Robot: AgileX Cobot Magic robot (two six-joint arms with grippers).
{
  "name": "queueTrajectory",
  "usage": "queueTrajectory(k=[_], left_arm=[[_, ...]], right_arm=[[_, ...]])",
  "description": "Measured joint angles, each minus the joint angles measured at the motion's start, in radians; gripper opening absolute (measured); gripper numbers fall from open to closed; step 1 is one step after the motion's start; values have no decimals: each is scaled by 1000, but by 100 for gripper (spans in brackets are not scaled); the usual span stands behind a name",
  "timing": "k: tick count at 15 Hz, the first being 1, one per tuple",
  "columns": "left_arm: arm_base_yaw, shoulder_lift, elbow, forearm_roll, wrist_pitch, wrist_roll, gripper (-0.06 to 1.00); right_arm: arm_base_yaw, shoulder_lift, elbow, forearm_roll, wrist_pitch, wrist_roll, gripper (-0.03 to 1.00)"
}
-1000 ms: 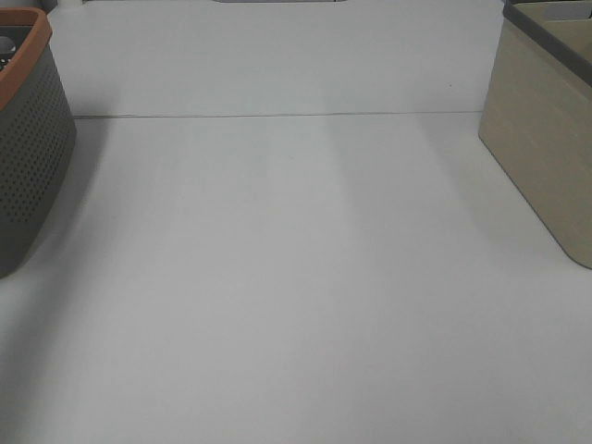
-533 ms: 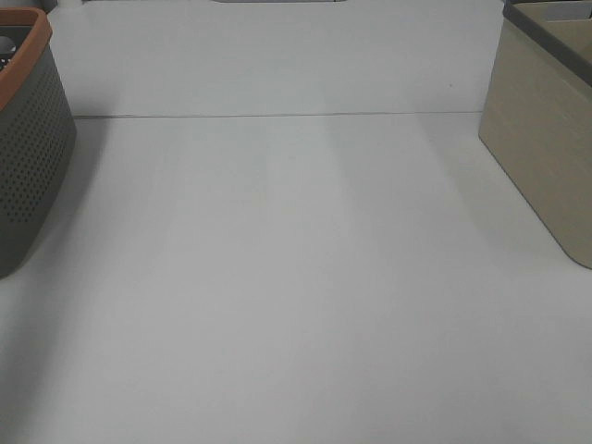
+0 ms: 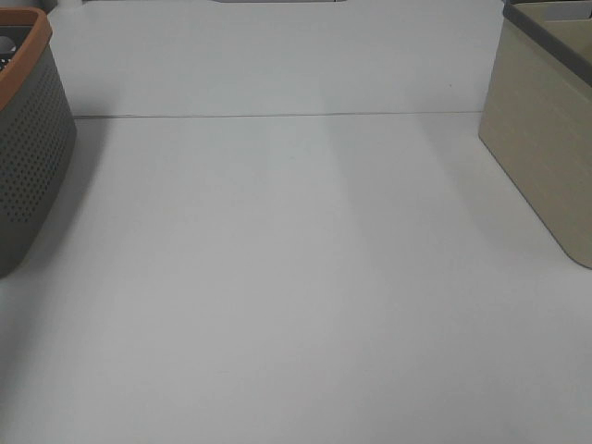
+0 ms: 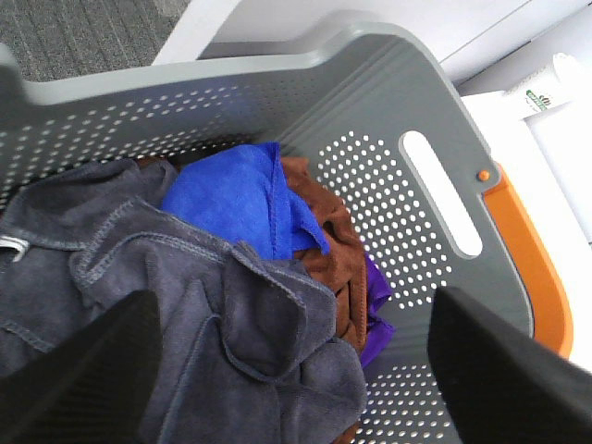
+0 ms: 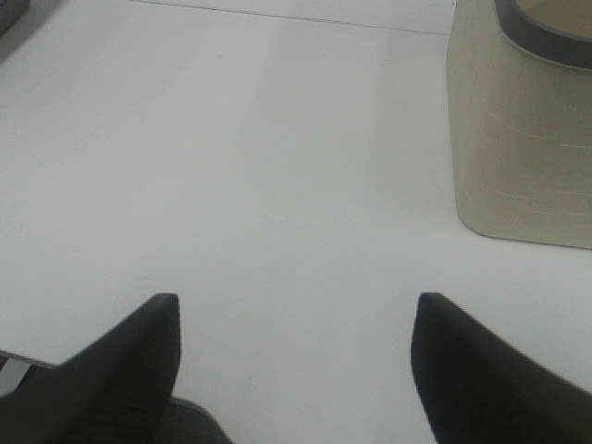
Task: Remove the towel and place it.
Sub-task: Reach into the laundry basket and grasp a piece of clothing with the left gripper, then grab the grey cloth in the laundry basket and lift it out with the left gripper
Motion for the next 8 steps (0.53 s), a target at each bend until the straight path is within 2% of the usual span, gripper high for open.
queueTrajectory(k=[3,5,8], left_arm=[[5,156,-121,-65,-19,51,73],[5,242,-192,-136,-25,69,73],[5,316,-230,-202,-27,116,73]], right_arm=[[0,0,0,0,0,0,70],[0,0,0,0,0,0,70],[0,0,0,0,0,1,70]])
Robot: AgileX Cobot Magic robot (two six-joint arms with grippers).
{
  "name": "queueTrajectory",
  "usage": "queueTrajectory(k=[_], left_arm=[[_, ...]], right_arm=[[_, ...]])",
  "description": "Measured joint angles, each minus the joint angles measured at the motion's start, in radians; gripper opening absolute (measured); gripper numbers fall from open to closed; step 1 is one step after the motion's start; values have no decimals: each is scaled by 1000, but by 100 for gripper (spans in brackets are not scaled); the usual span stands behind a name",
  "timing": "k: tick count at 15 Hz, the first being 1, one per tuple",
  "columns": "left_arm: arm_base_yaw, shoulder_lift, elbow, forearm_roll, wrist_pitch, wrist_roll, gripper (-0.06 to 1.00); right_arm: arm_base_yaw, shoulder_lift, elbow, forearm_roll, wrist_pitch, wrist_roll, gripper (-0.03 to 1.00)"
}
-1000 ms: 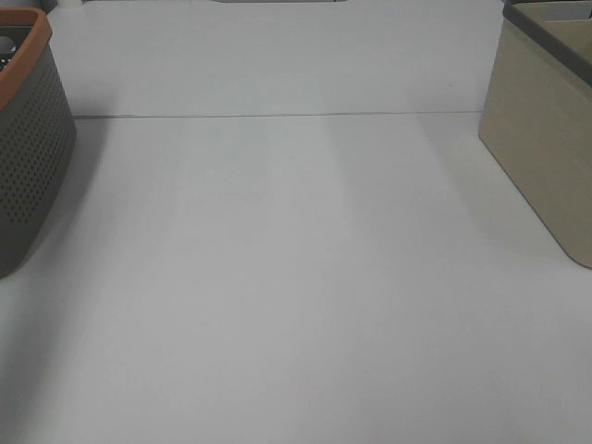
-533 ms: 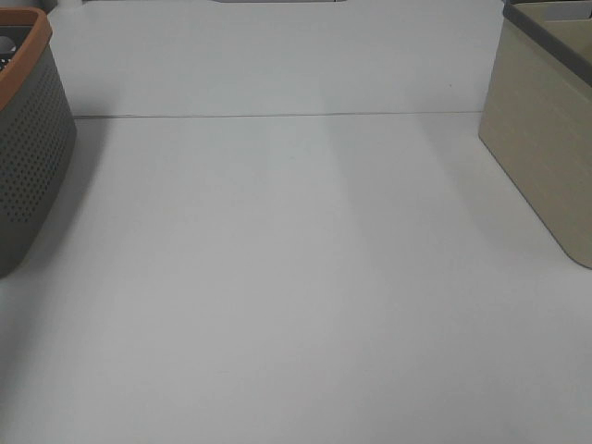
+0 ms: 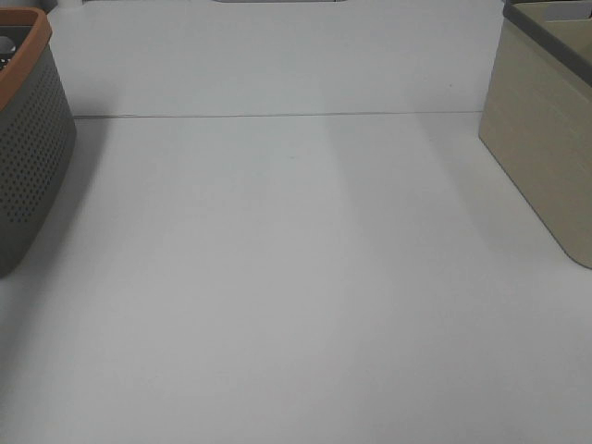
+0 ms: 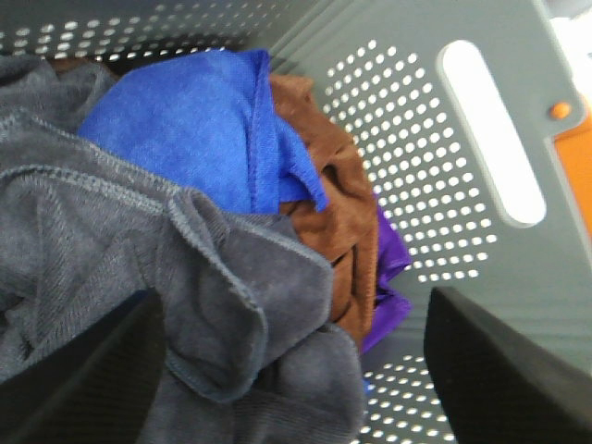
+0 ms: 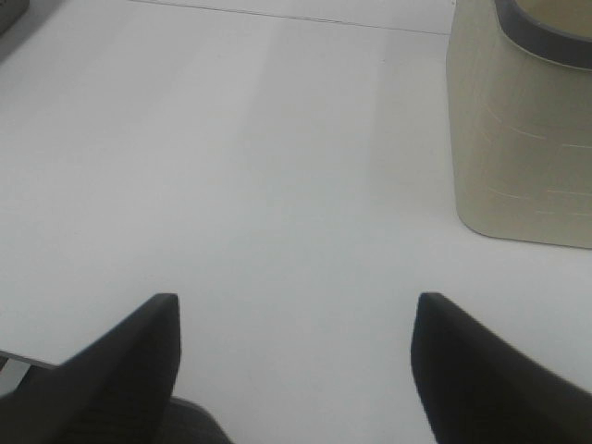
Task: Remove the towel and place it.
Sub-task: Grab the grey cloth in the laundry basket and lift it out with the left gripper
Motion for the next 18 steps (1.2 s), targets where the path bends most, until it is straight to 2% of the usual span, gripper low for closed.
queueTrajectory(k=[7,9,11,12,16,17,18], left_arm=[[0,148,-73,-11,0,9,72],[0,163,-74,-11,0,-1,69],[0,167,-74,-12,1,-21,60],[0,168,-74,-12,1,-23,46],[0,169,-74,11,0,-24,10],[0,169,-74,36,0,-25,2],[0,169,-75,57,-1,-26,0]], right_arm=[[0,0,0,-3,0,26,70],[0,0,0,-3,0,26,70],[0,0,0,-3,0,26,70],[0,0,0,-3,0,27,70],[0,0,0,-3,0,34,70],[0,0,0,-3,0,34,70],[0,0,0,-3,0,35,70]])
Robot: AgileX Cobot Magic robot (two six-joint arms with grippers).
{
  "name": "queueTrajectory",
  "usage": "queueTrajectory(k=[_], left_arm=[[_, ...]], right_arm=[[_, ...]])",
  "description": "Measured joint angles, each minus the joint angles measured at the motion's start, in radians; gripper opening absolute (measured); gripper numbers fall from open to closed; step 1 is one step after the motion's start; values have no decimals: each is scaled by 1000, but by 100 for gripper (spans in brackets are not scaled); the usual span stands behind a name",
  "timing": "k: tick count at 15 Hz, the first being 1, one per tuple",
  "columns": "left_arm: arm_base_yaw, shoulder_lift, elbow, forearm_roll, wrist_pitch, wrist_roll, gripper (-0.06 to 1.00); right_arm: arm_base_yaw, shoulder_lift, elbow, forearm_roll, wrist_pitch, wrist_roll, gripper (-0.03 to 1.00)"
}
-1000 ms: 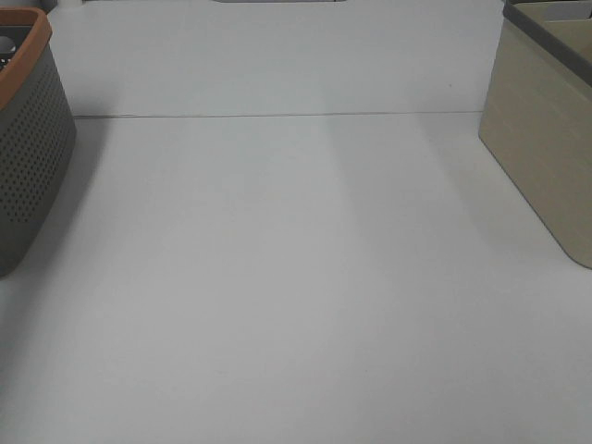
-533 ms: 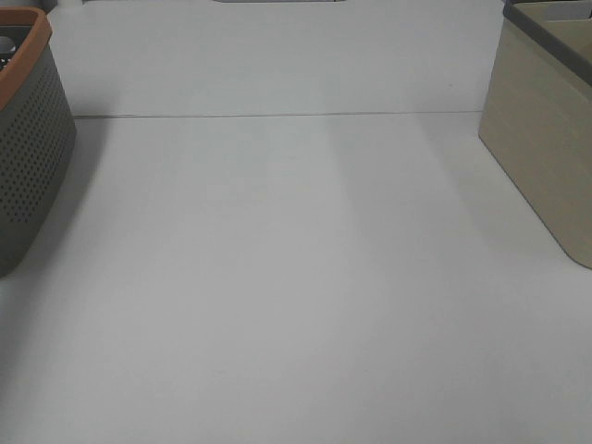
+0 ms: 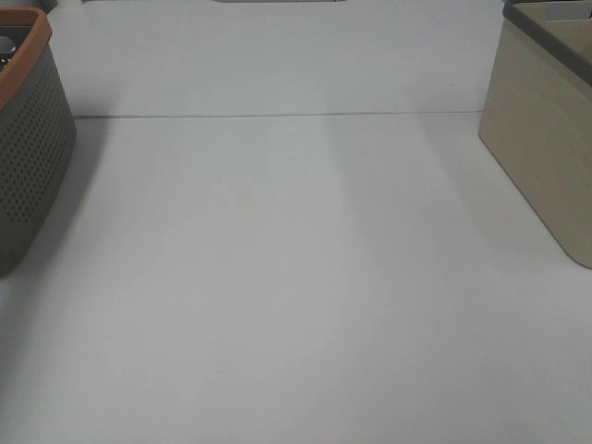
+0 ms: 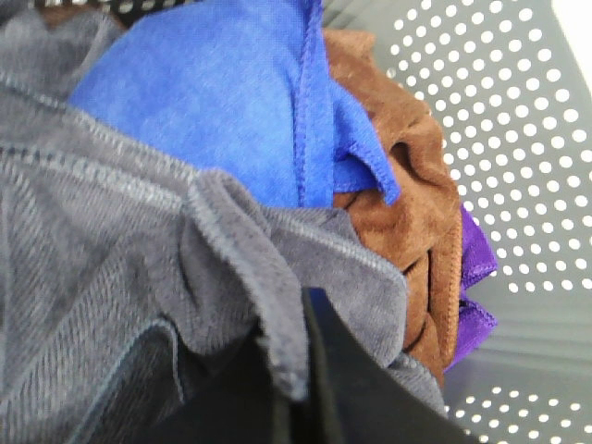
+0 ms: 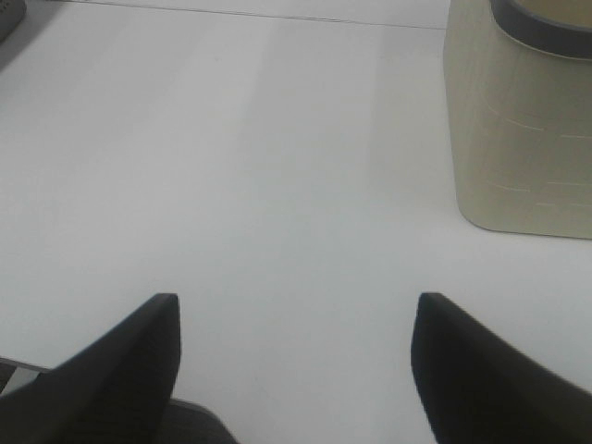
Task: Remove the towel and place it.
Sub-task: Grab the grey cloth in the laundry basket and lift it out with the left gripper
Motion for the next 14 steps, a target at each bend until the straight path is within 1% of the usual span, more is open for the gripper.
queueTrajectory(k=[5,8,11,12,13,14], left_arm=[[0,-60,0,33,-19,6,0],[0,-121,0,63,-96,50,0],[0,-176,0,77,-161,56,0],[0,-188,0,77,-188,56,0],[0,-222,0,101,-292,81,0],[0,-234,0,115,-339,89,0]], right_arm=[[0,0,0,0,0,2,70],[0,0,0,0,0,3,70],[0,0,0,-1,0,3,70],[0,0,0,-1,0,3,70],[0,0,0,-1,0,3,70],[0,0,0,-1,0,3,70]])
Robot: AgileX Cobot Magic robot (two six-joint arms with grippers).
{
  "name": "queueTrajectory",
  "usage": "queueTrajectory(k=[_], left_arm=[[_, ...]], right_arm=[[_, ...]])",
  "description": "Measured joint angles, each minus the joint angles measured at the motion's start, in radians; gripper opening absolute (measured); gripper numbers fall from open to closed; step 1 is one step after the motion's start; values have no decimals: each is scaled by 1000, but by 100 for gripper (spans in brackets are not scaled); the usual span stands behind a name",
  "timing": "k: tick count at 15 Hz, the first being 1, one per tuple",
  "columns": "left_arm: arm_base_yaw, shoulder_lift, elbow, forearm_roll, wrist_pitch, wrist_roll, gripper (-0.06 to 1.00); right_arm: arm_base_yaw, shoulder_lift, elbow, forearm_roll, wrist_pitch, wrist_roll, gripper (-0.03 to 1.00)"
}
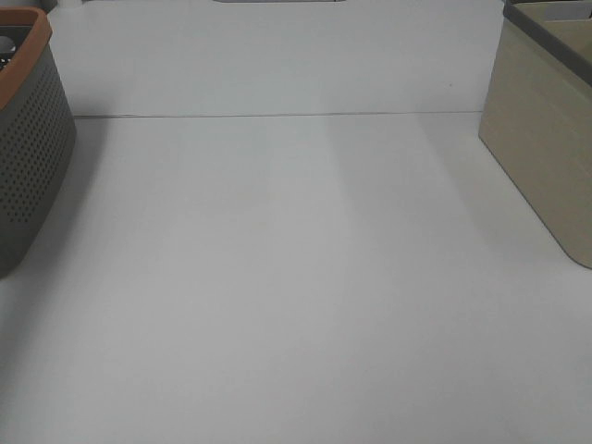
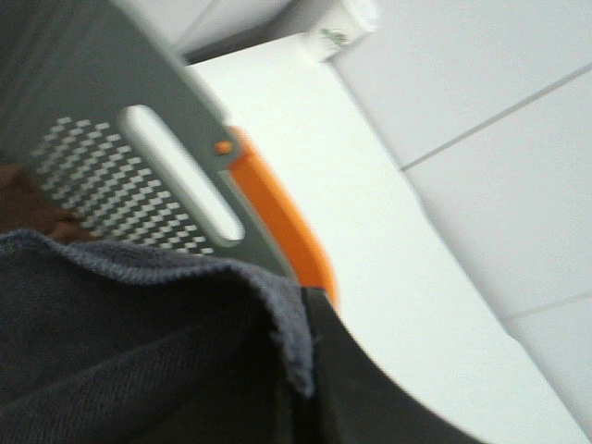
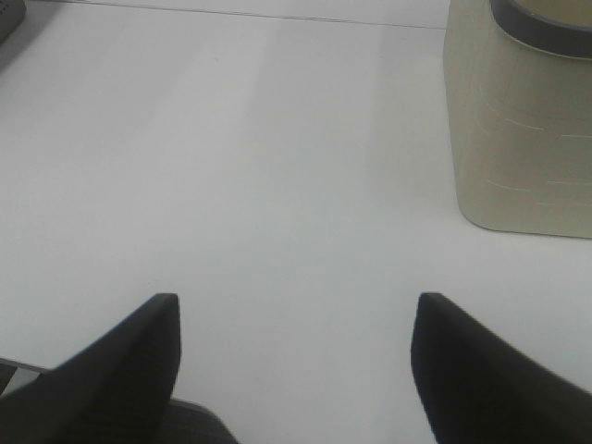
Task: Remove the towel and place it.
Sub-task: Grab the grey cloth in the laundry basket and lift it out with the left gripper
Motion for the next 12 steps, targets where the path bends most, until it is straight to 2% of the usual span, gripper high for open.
queueTrajectory(k=[2,3,5,8,10,11,12], left_arm=[[0,-41,-8,22,-143,17,0],[0,-61,-16,27,-177,17,0],[0,-93,-44,33,-199,31,0],[-5,-129,-97,39,-213,105,0],[-35,-151,-157,41,-214,183,0],[-80,-154,-242,42,-213,250,0],[-108,-154,-284,43,-213,275,0]], right_arm=[[0,0,0,0,0,0,70],[0,0,0,0,0,0,70],[0,0,0,0,0,1,70],[0,0,0,-1,0,1,70],[0,0,0,-1,0,1,70],[0,0,0,-1,0,2,70],[0,0,0,-1,0,2,70]])
